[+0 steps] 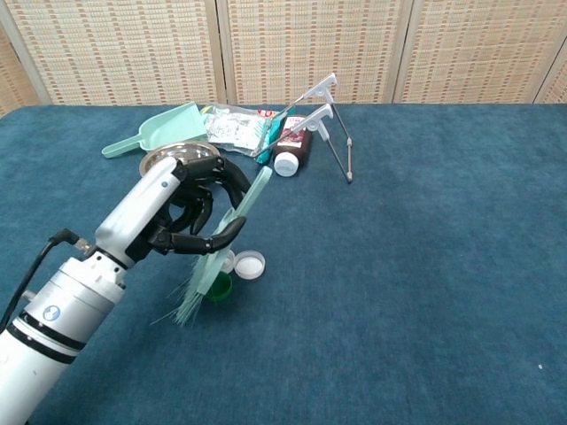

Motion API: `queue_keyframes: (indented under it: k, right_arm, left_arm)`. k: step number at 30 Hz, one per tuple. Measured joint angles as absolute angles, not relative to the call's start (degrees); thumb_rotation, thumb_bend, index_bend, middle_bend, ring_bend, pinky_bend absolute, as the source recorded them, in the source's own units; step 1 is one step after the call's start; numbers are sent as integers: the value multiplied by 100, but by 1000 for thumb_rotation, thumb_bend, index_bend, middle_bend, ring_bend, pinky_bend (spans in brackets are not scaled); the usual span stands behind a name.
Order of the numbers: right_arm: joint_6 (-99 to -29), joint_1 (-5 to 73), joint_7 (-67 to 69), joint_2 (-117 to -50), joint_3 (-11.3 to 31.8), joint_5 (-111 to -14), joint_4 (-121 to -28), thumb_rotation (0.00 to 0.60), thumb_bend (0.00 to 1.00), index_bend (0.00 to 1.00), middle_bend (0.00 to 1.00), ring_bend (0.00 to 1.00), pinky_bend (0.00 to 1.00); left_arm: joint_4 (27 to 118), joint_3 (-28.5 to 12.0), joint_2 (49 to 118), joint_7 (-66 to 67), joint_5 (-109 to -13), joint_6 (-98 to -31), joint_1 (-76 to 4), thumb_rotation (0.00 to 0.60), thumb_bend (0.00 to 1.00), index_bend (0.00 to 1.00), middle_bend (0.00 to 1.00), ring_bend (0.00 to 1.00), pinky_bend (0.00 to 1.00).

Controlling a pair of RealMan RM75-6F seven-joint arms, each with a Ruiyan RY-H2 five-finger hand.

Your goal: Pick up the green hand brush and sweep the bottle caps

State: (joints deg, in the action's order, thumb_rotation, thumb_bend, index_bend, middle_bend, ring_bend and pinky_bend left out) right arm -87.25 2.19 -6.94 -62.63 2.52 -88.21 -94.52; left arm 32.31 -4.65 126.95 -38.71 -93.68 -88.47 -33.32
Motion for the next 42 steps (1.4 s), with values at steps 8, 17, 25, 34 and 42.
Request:
queue_keyframes:
  k: [8,17,25,34,42]
  right_arm:
    - [-8708,226,-688,-6266,258,-8807,-9453,600,245,0,0,0,0]
    - [-8709,226,-634,-6248,278,-8780,-9436,600,245,0,0,0,0]
    - [-8703,227,-597,-6232,293,-8756,-9421,600,245,0,0,0,0]
    - [-8723,215,-611,-6230,274,-8790,-9423,600,245,0,0,0,0]
    - [-8707,220,-709,-6266,248,-8824,-9446,600,245,0,0,0,0]
  left_arm:
    - [3205,-429,12862,-3864,-9412,-8762,-3514,600,820,714,865,773,940]
    - [3362,-402,13000,-3782,-9462,-8677,-3728,600,821,714,864,774,940]
    - [3721,-414,13000,-3540,-9503,-8675,-3937,600,820,714,865,774,940]
    - [3508,-561,12719,-3465,-9509,-9077,-3947,600,817,714,864,777,945]
    - [3714,-523,11916,-3299,-9518,-9387,-3696,600,815,715,869,778,947]
